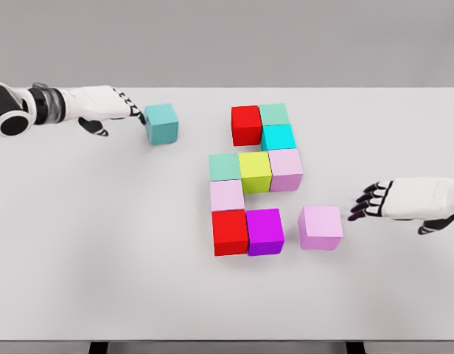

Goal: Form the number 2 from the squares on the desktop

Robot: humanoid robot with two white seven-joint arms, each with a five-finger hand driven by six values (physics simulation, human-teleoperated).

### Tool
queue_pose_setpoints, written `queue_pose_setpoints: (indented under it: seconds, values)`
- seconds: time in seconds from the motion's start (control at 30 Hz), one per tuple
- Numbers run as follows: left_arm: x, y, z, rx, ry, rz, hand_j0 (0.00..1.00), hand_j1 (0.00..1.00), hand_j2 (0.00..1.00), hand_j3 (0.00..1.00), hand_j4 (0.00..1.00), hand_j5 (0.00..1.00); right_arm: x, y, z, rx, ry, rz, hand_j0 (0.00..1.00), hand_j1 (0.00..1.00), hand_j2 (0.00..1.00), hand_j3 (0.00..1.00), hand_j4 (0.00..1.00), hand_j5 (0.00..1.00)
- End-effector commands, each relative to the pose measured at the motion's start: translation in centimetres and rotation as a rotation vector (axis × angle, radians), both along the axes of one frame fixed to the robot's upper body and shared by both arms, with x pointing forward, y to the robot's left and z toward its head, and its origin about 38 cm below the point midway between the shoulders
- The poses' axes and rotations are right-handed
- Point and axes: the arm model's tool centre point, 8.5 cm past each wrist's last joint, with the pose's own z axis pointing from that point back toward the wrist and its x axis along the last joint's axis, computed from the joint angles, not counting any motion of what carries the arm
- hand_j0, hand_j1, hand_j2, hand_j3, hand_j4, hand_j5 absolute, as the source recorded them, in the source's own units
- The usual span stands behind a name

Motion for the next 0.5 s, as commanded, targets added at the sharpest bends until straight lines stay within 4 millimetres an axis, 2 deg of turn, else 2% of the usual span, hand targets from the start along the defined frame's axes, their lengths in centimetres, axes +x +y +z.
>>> queue_pose_setpoints:
  seconds: [0.0, 0.1, 0.17, 0.27, 0.37, 0.47]
  values:
    - [0.3, 0.4, -0.4, -0.003, 0.010, 0.024, 0.82, 0.82, 0.82, 0.82, 0.82, 0.82, -0.9, 0.1, 0.4, -0.001, 0.003, 0.013, 1.00, 1.00, 1.00, 1.00, 1.00, 1.00]
    - [0.7, 0.5, -1.1, -0.002, 0.027, 0.051, 0.83, 0.83, 0.83, 0.83, 0.83, 0.83, -1.2, 0.8, 0.0, 0.004, 0.016, 0.036, 1.00, 1.00, 1.00, 1.00, 1.00, 1.00]
    - [0.8, 1.1, -1.4, -0.002, 0.035, 0.073, 0.84, 0.84, 0.84, 0.84, 0.84, 0.84, -1.1, 1.4, -0.3, 0.013, 0.018, 0.048, 1.00, 1.00, 1.00, 1.00, 1.00, 1.00]
    - [1.4, 0.8, -1.6, -0.002, 0.043, 0.095, 0.84, 0.84, 0.84, 0.84, 0.84, 0.84, -0.7, 2.3, -0.7, 0.022, 0.017, 0.066, 1.00, 1.00, 1.00, 1.00, 1.00, 1.00]
    - [2.0, 0.4, -1.7, -0.003, 0.050, 0.114, 0.85, 0.85, 0.85, 0.85, 0.85, 0.85, -0.6, 2.7, -0.8, 0.026, 0.016, 0.076, 1.00, 1.00, 1.00, 1.00, 1.00, 1.00]
    - [2.2, -0.9, -2.1, 0.000, 0.054, 0.095, 0.85, 0.85, 0.85, 0.85, 0.85, 0.85, -0.3, 2.5, -0.8, 0.025, 0.012, 0.067, 1.00, 1.00, 1.00, 1.00, 1.00, 1.00]
